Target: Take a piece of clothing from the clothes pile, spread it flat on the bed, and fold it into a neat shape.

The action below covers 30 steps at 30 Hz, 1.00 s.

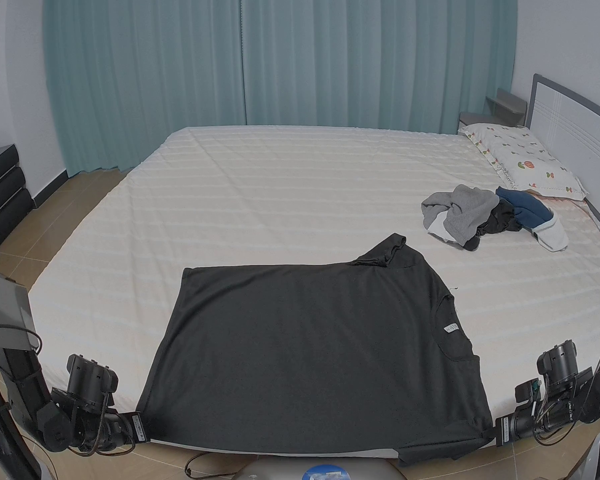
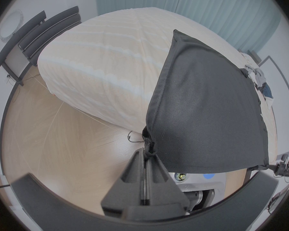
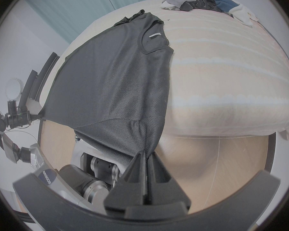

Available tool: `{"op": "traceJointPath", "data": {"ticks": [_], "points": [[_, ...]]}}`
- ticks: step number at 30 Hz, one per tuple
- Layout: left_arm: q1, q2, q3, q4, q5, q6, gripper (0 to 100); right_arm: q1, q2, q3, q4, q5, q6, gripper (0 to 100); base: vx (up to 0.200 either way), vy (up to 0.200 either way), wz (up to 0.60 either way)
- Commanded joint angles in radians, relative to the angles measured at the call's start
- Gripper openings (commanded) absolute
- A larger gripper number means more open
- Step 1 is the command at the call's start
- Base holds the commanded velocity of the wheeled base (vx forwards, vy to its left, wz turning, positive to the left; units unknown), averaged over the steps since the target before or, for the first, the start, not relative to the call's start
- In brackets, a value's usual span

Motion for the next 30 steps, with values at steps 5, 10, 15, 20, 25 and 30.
{"op": "traceJointPath", "data": {"ticks": [5,10,15,20,25,30], "points": [[-0.015,-0.069,0.013,0.091,0.008,0.033,0,0.007,-0.127,0.018,0.097,-0.009,-0.053,0,0.000,0.000,0.00],[-0.015,-0.110,0.013,0.120,0.007,0.048,0,0.007,-0.190,0.018,0.147,-0.009,-0.081,0,0.000,0.000,0.00],[-0.006,-0.142,-0.019,0.111,0.007,0.036,0,0.000,-0.205,-0.008,0.132,-0.003,-0.070,0,0.000,0.000,0.00],[0.011,-0.205,-0.087,0.111,0.008,-0.007,0,0.000,-0.207,-0.067,0.132,-0.006,-0.024,0,0.000,0.000,0.00],[0.021,-0.225,-0.173,0.109,0.010,-0.087,0,0.002,-0.264,-0.188,0.133,-0.016,0.080,0,0.000,0.000,0.00],[0.021,-0.228,-0.194,0.108,0.010,-0.113,0,0.007,-0.278,-0.272,0.149,-0.068,0.157,0,0.000,0.000,0.00]]}}
